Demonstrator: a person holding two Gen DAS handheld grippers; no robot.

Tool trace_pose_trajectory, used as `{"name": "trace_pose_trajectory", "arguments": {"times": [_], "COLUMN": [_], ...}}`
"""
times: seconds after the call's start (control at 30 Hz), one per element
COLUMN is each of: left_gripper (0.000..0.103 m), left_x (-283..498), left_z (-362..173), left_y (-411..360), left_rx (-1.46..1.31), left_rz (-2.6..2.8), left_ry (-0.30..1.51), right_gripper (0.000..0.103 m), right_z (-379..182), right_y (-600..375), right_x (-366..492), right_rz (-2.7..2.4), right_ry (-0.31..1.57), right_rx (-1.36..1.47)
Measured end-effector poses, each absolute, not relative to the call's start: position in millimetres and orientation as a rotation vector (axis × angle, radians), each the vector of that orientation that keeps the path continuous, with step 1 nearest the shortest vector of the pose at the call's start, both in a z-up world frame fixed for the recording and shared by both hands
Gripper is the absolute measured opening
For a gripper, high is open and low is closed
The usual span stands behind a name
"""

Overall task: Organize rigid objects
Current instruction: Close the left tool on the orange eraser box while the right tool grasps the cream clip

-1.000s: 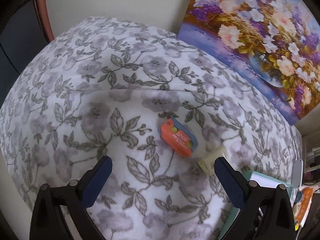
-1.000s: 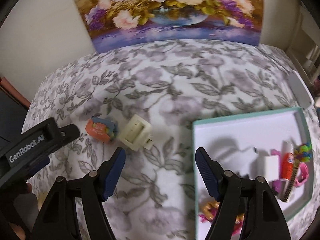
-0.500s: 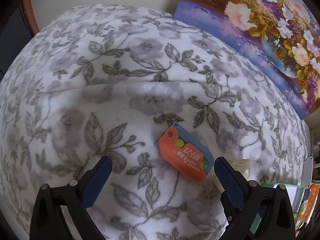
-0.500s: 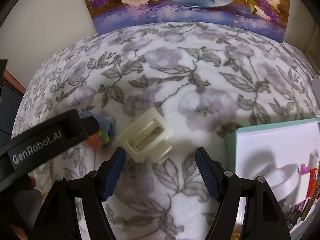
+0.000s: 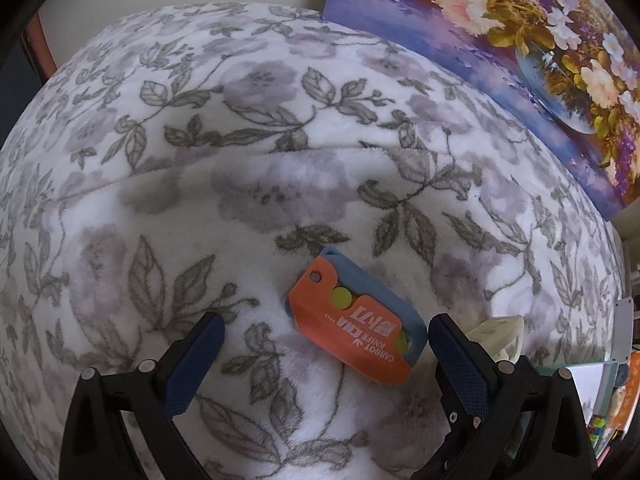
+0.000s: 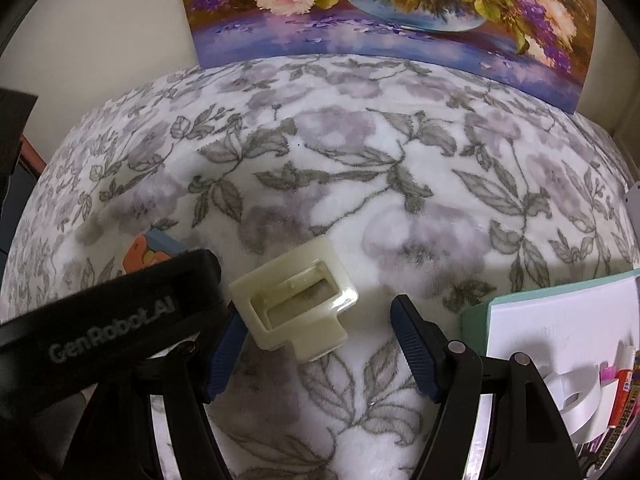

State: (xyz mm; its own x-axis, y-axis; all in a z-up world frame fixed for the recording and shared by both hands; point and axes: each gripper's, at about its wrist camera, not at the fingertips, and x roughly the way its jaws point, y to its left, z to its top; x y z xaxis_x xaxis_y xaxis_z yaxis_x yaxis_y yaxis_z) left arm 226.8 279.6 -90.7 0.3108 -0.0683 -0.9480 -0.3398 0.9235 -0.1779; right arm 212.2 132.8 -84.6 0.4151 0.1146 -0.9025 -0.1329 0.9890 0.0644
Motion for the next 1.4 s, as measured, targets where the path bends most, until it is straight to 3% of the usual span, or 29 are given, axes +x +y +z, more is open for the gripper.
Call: {"name": "trace_pose_trajectory", "arguments": {"times": [0.2,0.4,1.07,1.2,1.4], "left_gripper": [0.096,0.075,0.074,0.074,0.074], "left_x": [232,233,217,214,214], "left_z": [-93,-90,-89,-88,-87], "left_y": [271,271,315,320,318], "left_rx": [-0.335,-0.329,-0.416,-0.424,-0.418], "left_rz": [0.19,0.196,0.252,0.259,0.26], "left_ry": [1.251,1.224,1.22,1.216,1.217], "right_gripper": [0.073,0.073,0.073,0.061,0.061], "right_z": [-84,-84,-87,-87,-86], "right_y": [132,133,146,144,141], "right_x": [212,212,221,222,221], "right_rz": [0.157,0.156,0.169,0.152,0.162], "right_ry": [1.131,1.129,1.075,1.062,1.061], "right_rx": [-0.016,-0.017,-0.006,0.007,0.027]}}
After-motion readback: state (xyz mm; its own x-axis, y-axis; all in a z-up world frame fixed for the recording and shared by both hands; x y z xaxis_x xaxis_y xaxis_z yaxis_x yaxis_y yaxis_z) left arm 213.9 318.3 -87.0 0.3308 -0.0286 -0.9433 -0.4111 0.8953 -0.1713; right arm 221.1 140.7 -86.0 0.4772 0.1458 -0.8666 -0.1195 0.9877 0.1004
